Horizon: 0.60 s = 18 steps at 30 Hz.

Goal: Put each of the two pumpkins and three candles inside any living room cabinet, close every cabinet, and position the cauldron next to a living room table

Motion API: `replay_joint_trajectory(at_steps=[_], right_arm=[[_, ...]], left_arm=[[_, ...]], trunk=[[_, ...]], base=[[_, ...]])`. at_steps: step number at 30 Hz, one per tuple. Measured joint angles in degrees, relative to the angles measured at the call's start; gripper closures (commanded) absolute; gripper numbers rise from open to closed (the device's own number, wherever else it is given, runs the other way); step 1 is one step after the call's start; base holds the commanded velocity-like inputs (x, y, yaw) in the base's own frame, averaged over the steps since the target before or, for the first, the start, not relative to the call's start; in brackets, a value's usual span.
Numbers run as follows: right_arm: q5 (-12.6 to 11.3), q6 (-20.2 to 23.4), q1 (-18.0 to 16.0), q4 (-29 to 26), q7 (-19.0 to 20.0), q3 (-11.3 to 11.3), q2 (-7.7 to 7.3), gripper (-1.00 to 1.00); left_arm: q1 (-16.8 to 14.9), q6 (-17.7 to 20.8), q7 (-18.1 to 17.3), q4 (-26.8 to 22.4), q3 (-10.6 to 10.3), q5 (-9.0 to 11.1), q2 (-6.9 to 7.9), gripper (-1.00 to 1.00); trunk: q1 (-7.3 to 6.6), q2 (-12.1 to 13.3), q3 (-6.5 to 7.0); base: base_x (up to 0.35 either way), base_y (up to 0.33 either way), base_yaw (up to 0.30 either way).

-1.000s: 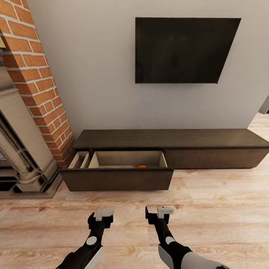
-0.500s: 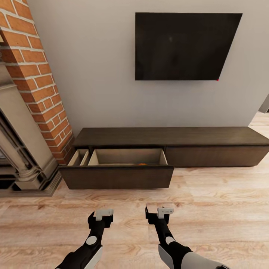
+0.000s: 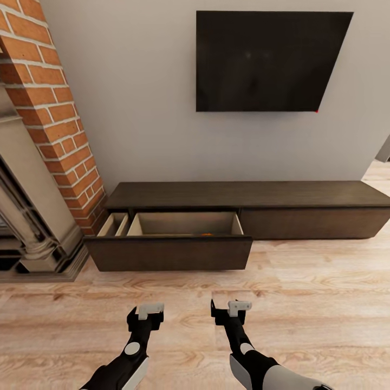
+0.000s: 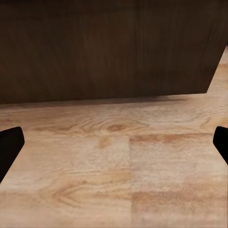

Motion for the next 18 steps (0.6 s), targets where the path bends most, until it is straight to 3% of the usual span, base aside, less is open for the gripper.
replay_joint_trajectory(at_steps=[10,15,18], right_arm=[[-0.13,0.32,0.00,0.00,-0.07,-0.07,0.00,-1.00],[-0.16,2.89,0.00,0.00,-0.03,-0.21,0.00,-1.00],[-0.15,3.32,0.00,-0.03,-0.02,-0.23,0.00,-1.00]], left_arm=[[0.00,-0.05,0.15,-1.27,0.27,-0.01,0.23,-1.00],[-0.01,-0.05,0.18,-4.28,0.61,0.07,1.96,-1.00],[0.00,-0.04,0.13,-4.74,0.60,0.08,2.26,-1.00]], trunk=[[2.20,-4.01,-1.79],[3.30,-6.02,-2.69],[3.95,-7.22,-3.23]], base=[[0.000,0.000,0.000],[0.000,0.000,0.000],[0.000,0.000,0.000]])
